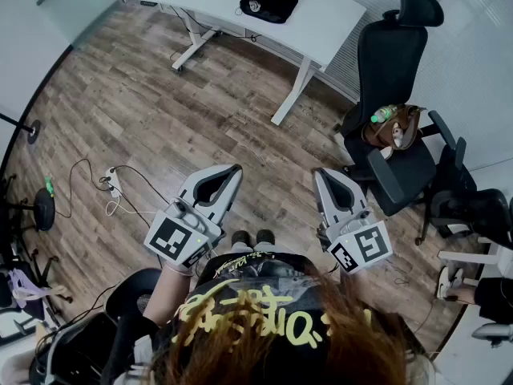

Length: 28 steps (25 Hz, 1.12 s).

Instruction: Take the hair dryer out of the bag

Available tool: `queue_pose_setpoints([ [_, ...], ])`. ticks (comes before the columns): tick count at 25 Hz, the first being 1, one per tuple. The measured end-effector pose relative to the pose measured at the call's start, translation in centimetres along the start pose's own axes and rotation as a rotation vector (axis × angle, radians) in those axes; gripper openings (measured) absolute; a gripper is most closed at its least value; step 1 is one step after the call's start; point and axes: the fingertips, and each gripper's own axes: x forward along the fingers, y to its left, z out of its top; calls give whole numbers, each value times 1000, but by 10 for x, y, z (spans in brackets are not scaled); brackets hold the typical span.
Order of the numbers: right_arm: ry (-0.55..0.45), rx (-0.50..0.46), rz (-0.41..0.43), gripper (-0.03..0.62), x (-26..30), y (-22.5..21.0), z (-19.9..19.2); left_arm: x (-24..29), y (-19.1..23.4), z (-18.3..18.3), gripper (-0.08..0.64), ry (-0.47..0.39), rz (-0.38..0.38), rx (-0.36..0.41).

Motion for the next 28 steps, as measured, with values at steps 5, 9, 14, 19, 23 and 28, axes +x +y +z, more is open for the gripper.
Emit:
queue_pose_setpoints([
  [5,14,2,1,3,5,-2,-1,3,3,1,-8,-2,2,2],
  [9,23,0,3,3,9,-3,-1,5,7,4,-8,-5,4,5],
  [14,29,3,0,3,9,-4,-3,4,7,4,-8,-4,5,10],
  [19,34,-4,2,3,12,-2,-2,3,7,4,-8,-1,2,15],
  [23,38,8,-13,3,10,-1,-5,1,6,5,-8,-4,-2,13],
  [28,27,43,-9,3,7,-1,-9,-3,9,0,-8,-2,33,-15],
])
